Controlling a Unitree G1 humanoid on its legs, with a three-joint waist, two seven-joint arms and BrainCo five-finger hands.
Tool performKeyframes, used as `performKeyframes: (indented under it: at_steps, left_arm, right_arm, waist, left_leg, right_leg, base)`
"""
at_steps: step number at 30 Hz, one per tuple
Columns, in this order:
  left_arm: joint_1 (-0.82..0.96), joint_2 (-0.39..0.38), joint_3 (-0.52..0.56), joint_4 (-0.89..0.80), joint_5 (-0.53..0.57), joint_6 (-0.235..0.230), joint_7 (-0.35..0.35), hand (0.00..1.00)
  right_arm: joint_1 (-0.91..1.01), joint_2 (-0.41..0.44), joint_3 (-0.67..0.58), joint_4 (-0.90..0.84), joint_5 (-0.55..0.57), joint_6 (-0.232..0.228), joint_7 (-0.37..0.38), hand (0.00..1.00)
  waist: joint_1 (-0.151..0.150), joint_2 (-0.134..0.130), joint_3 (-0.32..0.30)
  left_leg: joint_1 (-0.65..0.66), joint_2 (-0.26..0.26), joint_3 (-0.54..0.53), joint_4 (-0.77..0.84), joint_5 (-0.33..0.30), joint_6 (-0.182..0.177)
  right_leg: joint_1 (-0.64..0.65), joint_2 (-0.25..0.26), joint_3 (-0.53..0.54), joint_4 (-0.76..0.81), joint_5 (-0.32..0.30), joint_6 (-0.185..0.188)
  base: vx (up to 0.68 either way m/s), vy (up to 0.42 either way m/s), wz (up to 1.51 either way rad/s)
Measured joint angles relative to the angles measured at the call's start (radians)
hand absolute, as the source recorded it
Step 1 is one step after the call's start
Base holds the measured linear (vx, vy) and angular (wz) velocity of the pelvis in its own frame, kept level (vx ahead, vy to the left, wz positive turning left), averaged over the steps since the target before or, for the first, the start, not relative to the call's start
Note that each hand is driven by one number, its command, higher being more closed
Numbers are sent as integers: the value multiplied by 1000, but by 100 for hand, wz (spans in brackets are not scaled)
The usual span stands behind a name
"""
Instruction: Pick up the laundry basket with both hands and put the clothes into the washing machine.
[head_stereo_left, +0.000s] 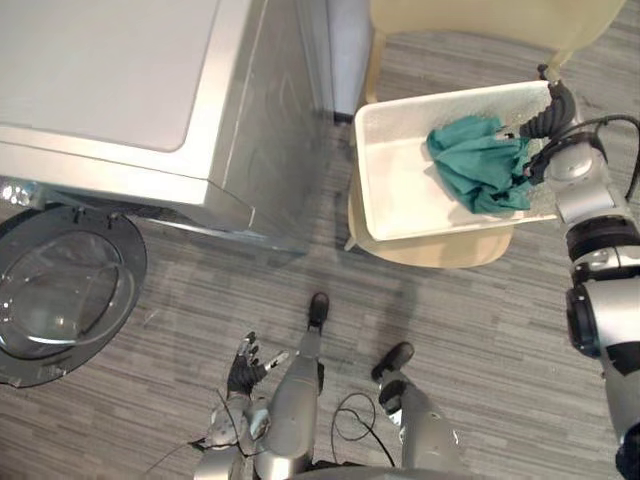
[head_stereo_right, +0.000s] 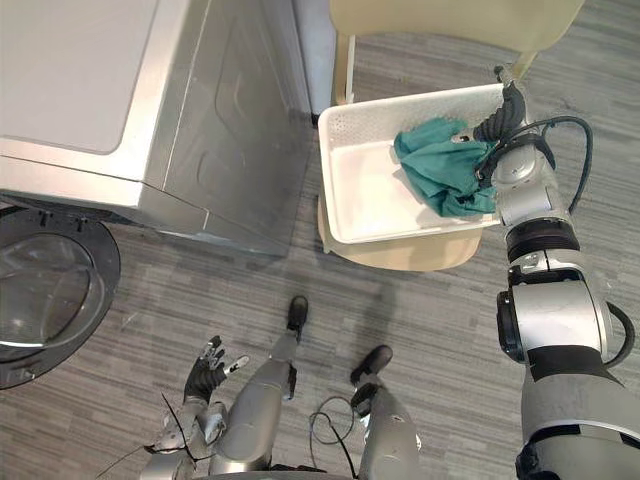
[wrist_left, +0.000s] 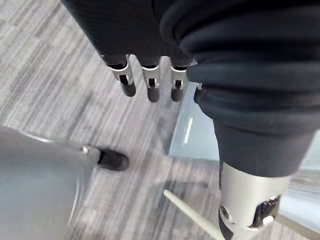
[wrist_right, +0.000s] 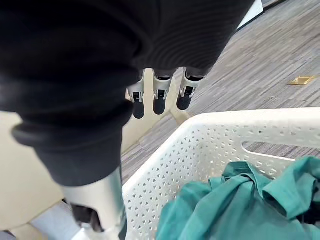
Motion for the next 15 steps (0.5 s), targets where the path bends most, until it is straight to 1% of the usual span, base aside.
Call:
performKeyframes:
  at_steps: [2, 4, 7, 9, 11, 15]
  left_arm:
    - [-27, 1, 9, 9, -14, -3, 2, 0]
    - [-47, 1, 9, 32, -42, -4, 3, 0]
    - [-70, 1, 23, 68, -70, -4, 21, 0]
    - [-86, 3, 47, 78, -90, -6, 29, 0]
    - [-93, 6, 51, 78, -106, -14, 42, 0]
    - [-102, 8, 49, 77, -128, -22, 41, 0]
  right_arm:
    - [-1, 0, 1, -1, 0, 2, 1, 0]
    - [-1, 0, 3, 0, 0, 8, 1, 0]
    - [-2, 0, 38, 5, 0, 10, 1, 0]
    - [-20, 0, 41, 24, -1, 12, 1, 0]
    - [-40, -1, 44, 46, -1, 13, 1, 0]
    - [-60, -2, 79, 84, -1, 14, 3, 0]
  waist:
    - [1, -1, 18]
    - [1, -2, 20]
    - [1, -13, 37]
    - [2, -14, 37]
    - [3, -14, 37]
    - [3, -13, 39]
  left_leg:
    - [-3, 0, -5, -2, 3, 0]
    - [-15, 1, -11, -18, 16, -1]
    - [-27, 3, -12, -19, 20, -6]
    - [-49, 4, -15, -19, 24, -9]
    - [-63, 5, -16, -19, 28, -8]
    - [-85, 6, -34, -19, 33, -11]
  right_leg:
    - [-6, -2, 0, 12, -4, -4]
    - [-23, -2, -3, 12, -4, -4]
    - [-37, -3, -1, 16, -4, -5]
    - [-61, -4, -1, 23, -6, -8]
    - [-75, -3, -1, 25, -6, -9]
    - [-90, -2, -12, 25, -7, -10]
  base:
    - [-11, -28, 6]
    - [-16, -34, 3]
    - [-24, -37, -2]
    - [-38, -40, -1]
    - [-39, -40, -1]
    - [-26, -62, 5]
